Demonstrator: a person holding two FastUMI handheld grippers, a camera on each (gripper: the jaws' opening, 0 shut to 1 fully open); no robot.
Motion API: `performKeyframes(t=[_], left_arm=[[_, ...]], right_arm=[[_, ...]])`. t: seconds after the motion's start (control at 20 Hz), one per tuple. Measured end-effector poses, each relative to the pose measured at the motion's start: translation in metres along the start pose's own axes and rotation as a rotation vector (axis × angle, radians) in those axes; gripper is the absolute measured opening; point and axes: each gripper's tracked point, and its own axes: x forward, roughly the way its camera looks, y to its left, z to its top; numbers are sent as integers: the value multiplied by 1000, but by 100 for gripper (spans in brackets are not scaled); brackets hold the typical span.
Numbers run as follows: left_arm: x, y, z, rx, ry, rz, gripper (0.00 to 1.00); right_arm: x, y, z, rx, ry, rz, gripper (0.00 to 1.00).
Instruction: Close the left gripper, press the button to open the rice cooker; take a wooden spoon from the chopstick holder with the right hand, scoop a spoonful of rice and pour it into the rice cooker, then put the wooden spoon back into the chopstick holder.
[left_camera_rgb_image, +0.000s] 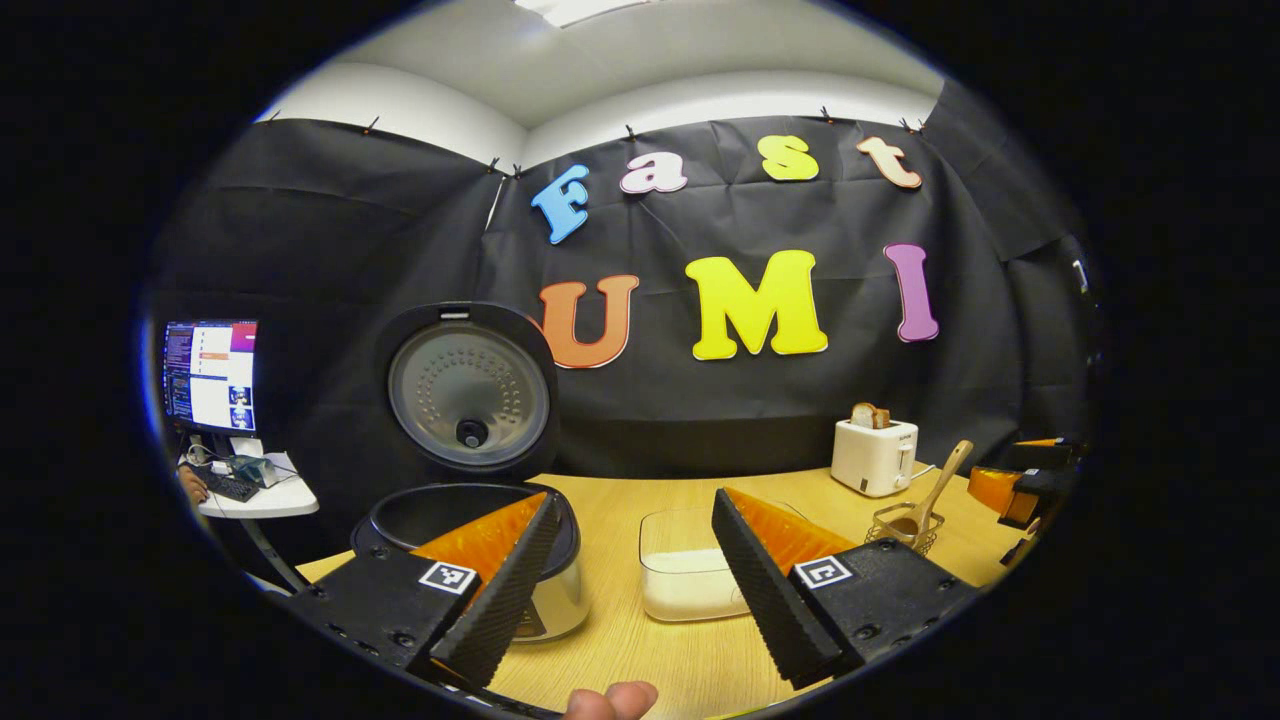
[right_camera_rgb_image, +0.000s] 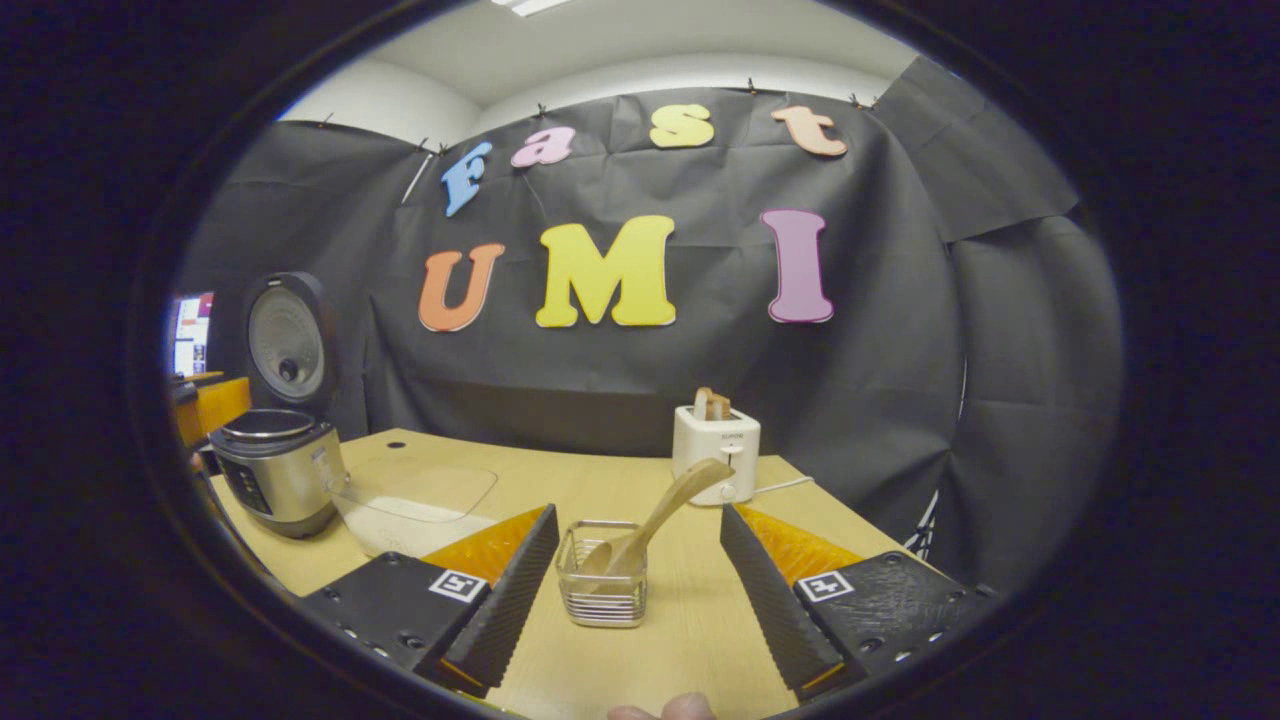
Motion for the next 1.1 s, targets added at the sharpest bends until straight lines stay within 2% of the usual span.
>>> performKeyframes(t=[0.15, 0.4, 0.6, 0.75, 0.8, 0.85, 0.9, 1.1], left_arm=[[-2, 9, -1, -2, 1, 1, 99], [-3, 24, 5, -8, -14, 27, 99], [0, 29, -3, 1, 11, 31, 99], [1, 38, -2, -5, 3, 55, 99], [2, 41, -2, -17, 3, 61, 99], [2, 43, -3, -28, 5, 65, 99], [3, 45, -4, -42, 7, 71, 99], [5, 57, -13, -53, 41, 96, 99]], right_arm=[[26, 1, -10, 22, 60, 18, 97], [63, -6, -28, 54, 144, -12, 96], [91, -14, -38, 93, 153, -33, 96], [106, -13, -44, 158, 174, -16, 95], [111, -12, -45, 168, 179, -9, 85], [115, -11, -43, 184, 179, -1, 86], [118, -9, -43, 199, 178, 7, 76], [128, -4, -44, 211, 202, 23, 25]])
